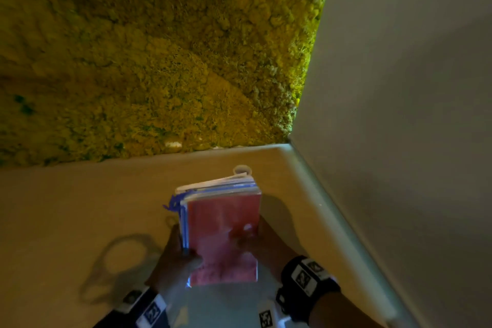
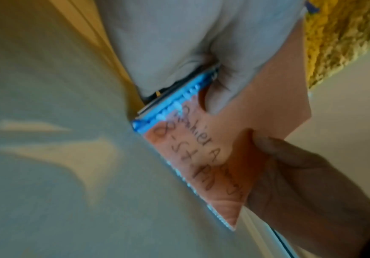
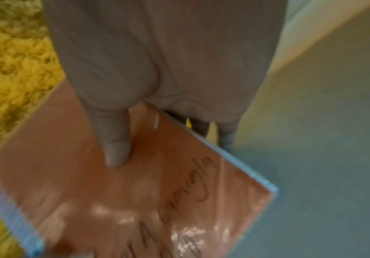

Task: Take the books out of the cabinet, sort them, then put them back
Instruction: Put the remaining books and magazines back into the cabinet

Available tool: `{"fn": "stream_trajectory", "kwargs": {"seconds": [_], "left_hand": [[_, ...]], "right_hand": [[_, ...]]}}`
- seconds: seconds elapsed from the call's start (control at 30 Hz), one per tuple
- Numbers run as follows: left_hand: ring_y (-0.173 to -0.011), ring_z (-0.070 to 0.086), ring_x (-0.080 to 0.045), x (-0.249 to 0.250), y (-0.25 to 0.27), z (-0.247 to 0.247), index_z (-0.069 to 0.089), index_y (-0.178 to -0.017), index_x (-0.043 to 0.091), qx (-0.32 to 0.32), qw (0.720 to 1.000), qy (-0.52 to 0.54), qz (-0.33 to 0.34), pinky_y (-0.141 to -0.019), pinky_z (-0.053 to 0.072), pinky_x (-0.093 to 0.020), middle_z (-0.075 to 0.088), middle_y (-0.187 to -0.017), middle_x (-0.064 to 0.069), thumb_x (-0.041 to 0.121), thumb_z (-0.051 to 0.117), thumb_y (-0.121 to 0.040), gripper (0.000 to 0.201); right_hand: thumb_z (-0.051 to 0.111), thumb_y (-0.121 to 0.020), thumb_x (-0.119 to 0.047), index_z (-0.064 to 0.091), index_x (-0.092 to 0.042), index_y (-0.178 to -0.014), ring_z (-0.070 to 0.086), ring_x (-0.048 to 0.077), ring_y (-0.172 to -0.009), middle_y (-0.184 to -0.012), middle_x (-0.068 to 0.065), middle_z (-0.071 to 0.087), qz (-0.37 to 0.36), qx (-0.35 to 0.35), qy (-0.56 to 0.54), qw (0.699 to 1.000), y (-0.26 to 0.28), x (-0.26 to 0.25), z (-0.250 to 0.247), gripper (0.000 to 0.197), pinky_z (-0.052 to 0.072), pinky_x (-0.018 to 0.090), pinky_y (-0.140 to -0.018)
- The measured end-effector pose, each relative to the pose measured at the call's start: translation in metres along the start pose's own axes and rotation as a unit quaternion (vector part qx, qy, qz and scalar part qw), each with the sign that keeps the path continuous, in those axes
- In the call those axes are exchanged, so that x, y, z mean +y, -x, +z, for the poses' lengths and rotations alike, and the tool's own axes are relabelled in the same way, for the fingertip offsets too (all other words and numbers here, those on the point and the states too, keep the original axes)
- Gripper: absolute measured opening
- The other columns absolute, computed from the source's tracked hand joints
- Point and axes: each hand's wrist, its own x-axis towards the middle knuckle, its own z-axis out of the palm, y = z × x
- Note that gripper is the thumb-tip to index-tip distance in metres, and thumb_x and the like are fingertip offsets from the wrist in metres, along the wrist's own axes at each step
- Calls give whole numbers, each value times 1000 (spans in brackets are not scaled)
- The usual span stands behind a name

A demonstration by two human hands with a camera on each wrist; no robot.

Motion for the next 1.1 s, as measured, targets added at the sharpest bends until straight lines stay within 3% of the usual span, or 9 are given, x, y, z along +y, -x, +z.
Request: {"fn": "stream_trajectory", "kwargs": {"seconds": [0.07,0.2,0.33,0.47,0.6,0.73,0.9,1.03,1.1], "left_hand": [[-70,59,-22,-6,28,13,54,-103,23,58,998,4,19,-61,51,-39,60,-85,-17,26,68,-36,69],[-43,51,-19,-5,98,40,53,-108,12,62,995,61,41,-38,40,-27,50,-71,-18,-13,57,-54,60],[-68,66,-14,-13,169,58,55,-104,21,45,997,40,40,-55,53,-29,67,-83,-7,-34,49,-67,67],[-90,61,-25,-24,232,72,53,-114,18,20,998,19,50,-75,51,-36,65,-102,-15,-25,56,-77,57],[-103,64,-26,-31,272,75,56,-120,26,-13,998,21,50,-92,51,-42,69,-114,-9,0,66,-81,48],[-125,58,-25,-55,288,74,46,-140,31,-23,999,8,22,-109,44,-48,62,-135,-3,17,66,-79,65],[-121,59,-27,-111,284,71,47,-137,40,-42,998,-45,-28,-109,43,-54,63,-130,0,14,69,-82,64],[-120,50,-14,-159,276,78,35,-148,26,-79,992,-67,-71,-99,43,-27,48,-141,7,1,60,-94,64],[-119,53,-14,-188,267,80,36,-147,23,-92,989,-82,-85,-94,45,-23,50,-140,2,-1,59,-95,62]], "right_hand": [[81,-66,4,63,-11,-120,68,21,-97,-107,12,77,-2,-8,-27,1000,36,7,2,59,59,39,-87],[70,-66,5,49,3,-133,63,17,-86,-96,8,71,-38,0,-83,996,115,6,6,70,57,34,-78],[62,-69,9,43,8,-136,63,5,-68,-85,3,69,-59,14,-112,992,196,-1,-2,70,56,24,-64],[64,-73,-4,48,-12,-130,63,13,-85,-106,15,62,-43,14,-85,995,263,-5,-14,60,58,31,-75],[67,-82,-10,45,-31,-128,66,25,-103,-112,7,69,-36,42,-36,998,299,2,-19,55,58,54,-96],[66,-95,-7,49,-42,-132,73,27,-97,-110,2,75,27,46,-89,995,318,34,-14,54,65,51,-73],[81,-72,-32,62,-19,-106,74,40,-95,-97,14,76,111,95,-34,989,316,112,-9,41,59,65,-86],[79,-67,-44,66,-37,-94,73,35,-97,-95,6,77,132,93,27,987,309,176,-10,31,58,59,-91],[76,-61,-61,56,-42,-100,71,31,-102,-104,5,74,145,87,59,984,302,215,-12,47,55,54,-97]]}}
